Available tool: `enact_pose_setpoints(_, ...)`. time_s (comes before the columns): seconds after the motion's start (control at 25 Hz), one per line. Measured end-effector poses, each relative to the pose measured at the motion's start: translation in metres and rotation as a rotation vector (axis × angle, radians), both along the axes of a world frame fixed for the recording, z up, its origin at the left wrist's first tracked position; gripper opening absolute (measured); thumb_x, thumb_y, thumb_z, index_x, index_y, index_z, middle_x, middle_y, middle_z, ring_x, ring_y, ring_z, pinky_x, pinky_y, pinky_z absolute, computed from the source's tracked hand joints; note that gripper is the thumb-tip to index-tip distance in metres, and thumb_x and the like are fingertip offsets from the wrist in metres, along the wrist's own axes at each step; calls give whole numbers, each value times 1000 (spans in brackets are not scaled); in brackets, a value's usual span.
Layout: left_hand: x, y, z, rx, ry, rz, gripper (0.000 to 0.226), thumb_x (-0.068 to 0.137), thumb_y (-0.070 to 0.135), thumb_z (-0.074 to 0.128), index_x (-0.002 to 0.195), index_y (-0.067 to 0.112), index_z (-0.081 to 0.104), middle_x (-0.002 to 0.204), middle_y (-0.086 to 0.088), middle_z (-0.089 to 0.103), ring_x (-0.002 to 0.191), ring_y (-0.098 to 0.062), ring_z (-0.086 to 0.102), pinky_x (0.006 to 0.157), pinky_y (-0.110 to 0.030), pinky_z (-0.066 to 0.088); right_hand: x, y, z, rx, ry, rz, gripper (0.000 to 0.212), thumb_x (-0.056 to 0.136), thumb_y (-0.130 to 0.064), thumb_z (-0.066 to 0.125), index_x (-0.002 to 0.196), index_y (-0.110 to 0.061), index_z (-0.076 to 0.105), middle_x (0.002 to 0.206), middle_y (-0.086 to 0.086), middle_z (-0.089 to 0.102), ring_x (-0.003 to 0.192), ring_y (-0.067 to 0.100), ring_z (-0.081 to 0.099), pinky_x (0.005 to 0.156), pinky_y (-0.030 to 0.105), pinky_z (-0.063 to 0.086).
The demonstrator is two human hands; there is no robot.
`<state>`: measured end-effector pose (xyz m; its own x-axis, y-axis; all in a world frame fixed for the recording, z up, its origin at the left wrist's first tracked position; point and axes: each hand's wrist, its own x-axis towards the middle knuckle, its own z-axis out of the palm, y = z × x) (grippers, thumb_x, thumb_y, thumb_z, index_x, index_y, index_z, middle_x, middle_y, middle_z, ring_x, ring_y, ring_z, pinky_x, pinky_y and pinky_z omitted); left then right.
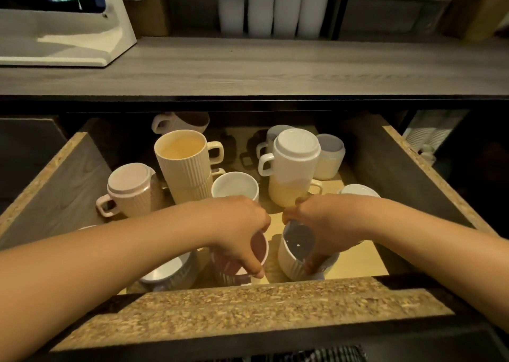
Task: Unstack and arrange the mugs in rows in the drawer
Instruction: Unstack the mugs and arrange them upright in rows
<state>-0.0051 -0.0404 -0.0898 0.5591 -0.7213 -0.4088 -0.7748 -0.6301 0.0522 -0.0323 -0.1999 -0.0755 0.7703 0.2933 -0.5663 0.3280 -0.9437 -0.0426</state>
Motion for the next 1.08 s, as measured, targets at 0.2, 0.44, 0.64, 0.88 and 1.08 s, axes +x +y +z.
enact_pose_setpoints(0.2,3,6,-1,-46,36,-8,68,71,53,71,127,23,49,123,2,56,110,-18,51,82,-25,47,0,-1,-2,21,-51,-2,76,72,-47,74,137,-26,40,133,-2,52,115,20,51,83,27,45)
enact_pose_setpoints(0.44,4,12,-5,-117,69,21,68,70,55,71,127,24,50,124,3,55,111,-16,51,85,-25,51,-4,-1,0,10,-50,5,74,73,-48,72,135,-24,40,134,-1,51,115,20,51,84,27,46)
enact_pose_setpoints(0.64,0,14,-6,-168,46,54,65,72,57,68,125,23,52,124,3,56,112,-15,51,89,-28,51,-7,-1,2,19,-44,2,74,73,-46,73,135,-23,40,134,0,51,116,20,50,86,27,45)
enact_pose_setpoints(0.88,-2,11,-4,-136,40,90,65,73,58,66,125,22,51,125,3,55,112,-15,51,90,-30,51,-6,-2,5,18,-13,-13,74,74,-50,70,137,-26,39,136,-3,51,118,21,51,90,30,46)
enact_pose_setpoints(1.08,-1,9,-1,-66,52,68,64,74,58,66,125,23,52,123,3,56,110,-15,52,89,-30,51,10,-25,27,54,-109,-106,55,86,-44,59,135,-23,44,126,0,58,107,19,58,92,32,50)
